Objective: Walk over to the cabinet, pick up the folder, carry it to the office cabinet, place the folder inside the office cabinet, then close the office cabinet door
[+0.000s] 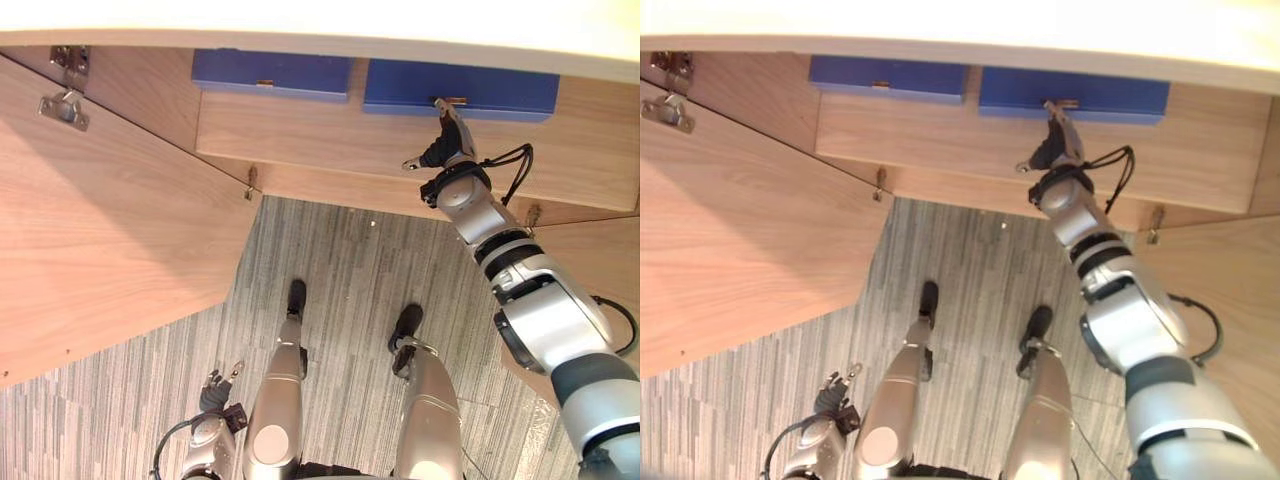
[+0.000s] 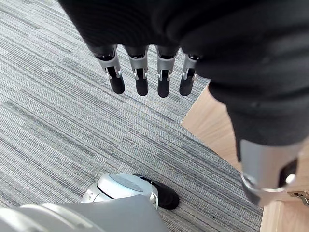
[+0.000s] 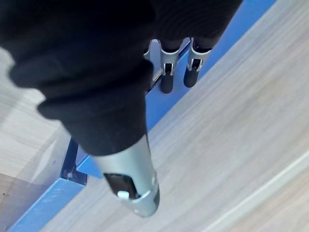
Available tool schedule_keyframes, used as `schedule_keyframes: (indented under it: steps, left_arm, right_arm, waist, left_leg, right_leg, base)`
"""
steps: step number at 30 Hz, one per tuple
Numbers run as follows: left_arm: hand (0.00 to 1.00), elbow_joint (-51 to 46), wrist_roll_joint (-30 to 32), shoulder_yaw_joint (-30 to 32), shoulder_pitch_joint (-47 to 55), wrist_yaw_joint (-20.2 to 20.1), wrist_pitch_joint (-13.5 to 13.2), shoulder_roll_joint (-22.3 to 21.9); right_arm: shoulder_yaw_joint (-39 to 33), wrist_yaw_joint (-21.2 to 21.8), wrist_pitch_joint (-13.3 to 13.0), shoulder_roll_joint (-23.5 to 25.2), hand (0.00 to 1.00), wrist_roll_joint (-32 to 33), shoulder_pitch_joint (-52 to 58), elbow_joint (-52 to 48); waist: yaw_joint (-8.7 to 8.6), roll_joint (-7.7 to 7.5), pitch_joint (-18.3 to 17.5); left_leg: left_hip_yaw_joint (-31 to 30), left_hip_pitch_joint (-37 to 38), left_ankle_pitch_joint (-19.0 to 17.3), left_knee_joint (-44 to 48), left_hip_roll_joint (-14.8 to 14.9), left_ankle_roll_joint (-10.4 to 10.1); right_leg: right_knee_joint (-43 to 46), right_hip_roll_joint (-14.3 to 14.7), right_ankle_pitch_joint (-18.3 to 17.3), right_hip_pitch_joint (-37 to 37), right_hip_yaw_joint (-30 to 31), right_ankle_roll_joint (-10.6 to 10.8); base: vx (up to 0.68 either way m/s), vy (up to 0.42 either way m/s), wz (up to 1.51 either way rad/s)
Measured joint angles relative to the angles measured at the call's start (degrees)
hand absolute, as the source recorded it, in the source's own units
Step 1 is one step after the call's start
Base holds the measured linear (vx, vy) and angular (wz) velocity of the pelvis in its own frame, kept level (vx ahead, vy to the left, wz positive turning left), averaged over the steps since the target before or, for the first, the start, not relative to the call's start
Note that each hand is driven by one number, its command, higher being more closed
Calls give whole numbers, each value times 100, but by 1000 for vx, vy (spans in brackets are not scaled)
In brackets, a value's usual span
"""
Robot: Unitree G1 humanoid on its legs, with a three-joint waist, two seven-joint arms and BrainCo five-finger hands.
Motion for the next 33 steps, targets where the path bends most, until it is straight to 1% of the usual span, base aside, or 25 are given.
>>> schedule_keyframes:
  steps: [3,5,7,8,11,13,15,16,19,21,25,27,29,30,32,33]
  left_arm:
    - [0,4,0,-56,-47,2,-3,6]
    - [0,5,-1,-77,-68,4,-3,7]
    - [0,10,-2,-118,-106,6,-8,14]
    - [0,9,-15,-135,-144,6,-35,10]
    - [0,11,-112,-141,-259,6,-54,-64]
    - [0,17,-169,-137,-342,7,-77,-153]
    - [0,14,-230,-139,-392,7,-97,-190]
    - [0,9,-256,-134,-399,7,-114,-224]
    - [0,9,-351,-117,-427,7,-128,-243]
    - [0,9,-356,-93,-429,7,-168,-263]
    - [0,9,-487,64,-429,8,-223,-324]
    - [0,16,-563,181,-428,9,-228,-362]
    - [0,33,-607,305,-428,11,-229,-406]
    - [0,44,-607,334,-428,11,-229,-414]
    - [0,121,-627,517,-428,13,-229,-455]
    - [0,148,-629,549,-425,14,-229,-455]
  right_arm:
    - [32,-3,-80,-132,0,-140,-2,53]
    - [62,-12,-95,-186,0,-251,-18,45]
    - [232,-17,-96,-315,0,-384,-83,2]
    - [286,-12,-98,-459,0,-502,-104,-134]
    - [470,-2,-96,-790,0,-696,-361,-240]
    - [525,28,-69,-1061,0,-800,-663,-257]
    - [555,29,11,-1247,0,-874,-799,-300]
    - [646,29,72,-1367,0,-878,-895,-354]
    - [644,16,155,-1613,0,-905,-1042,-477]
    - [639,5,191,-1736,0,-1010,-1066,-642]
    - [607,-12,275,-1753,0,-1240,-1095,-1015]
    - [550,-26,332,-1752,0,-1406,-1078,-1439]
    - [119,-111,401,-1735,0,-1712,-814,-2417]
    - [-30,-132,418,-1731,0,-1782,-701,-2714]
    - [-524,-396,596,-1594,0,-2291,-247,-3919]
    - [-661,-479,626,-1544,0,-2412,-108,-4235]
  waist:
    - [95,3,-2]
    - [129,3,-2]
    - [170,12,-5]
    - [208,17,-7]
    - [236,120,43]
    - [251,236,90]
    - [274,296,117]
    - [286,298,115]
    - [287,298,116]
    - [261,297,116]
    - [193,295,117]
    - [131,293,118]
    - [47,287,121]
    - [40,283,121]
    - [13,250,121]
    - [-8,249,122]
  left_leg:
    - [7,0,11,-39,7,-3]
    - [13,-2,22,-68,17,-7]
    - [31,-28,50,-114,50,-17]
    - [39,-86,73,-137,79,-21]
    - [42,-213,130,-181,85,-17]
    - [64,-286,191,-256,94,-12]
    - [87,-323,203,-265,107,-5]
    - [127,-367,203,-265,125,-5]
    - [219,-424,223,-321,171,8]
    - [260,-423,228,-354,185,9]
    - [343,-391,227,-374,246,8]
    - [380,-391,227,-383,278,7]
    - [429,-358,226,-384,285,7]
    - [447,-344,225,-385,285,6]
    - [559,-245,223,-420,285,6]
    - [575,-224,223,-432,288,6]
  right_leg:
    - [-61,11,4,-16,0,-3]
    - [-84,23,12,-34,1,-12]
    - [-145,64,51,-73,3,-29]
    - [-199,79,91,-131,5,-34]
    - [-233,90,150,-274,5,-39]
    - [-297,116,233,-361,16,-41]
    - [-378,139,297,-377,19,-33]
    - [-468,167,361,-406,29,-39]
    - [-646,234,485,-471,53,-33]
    - [-674,264,505,-503,89,-36]
    - [-741,336,553,-516,161,-39]
    - [-822,383,611,-515,170,-39]
    - [-854,400,640,-504,204,-38]
    - [-860,402,644,-500,215,-36]
    - [-893,436,677,-485,320,-35]
    - [-910,442,688,-471,328,-33]
  base:
    - [23,8,-1]
    - [9,4,-3]
    - [19,8,-10]
    - [16,12,-10]
    - [7,7,-4]
    - [22,21,-8]
    - [19,22,-10]
    - [18,31,-17]
    - [20,22,-20]
    - [31,-3,-15]
    - [41,-10,-15]
    - [30,-11,-15]
    - [25,-5,-10]
    - [23,-4,-12]
    - [24,-6,-18]
    - [24,-7,-17]
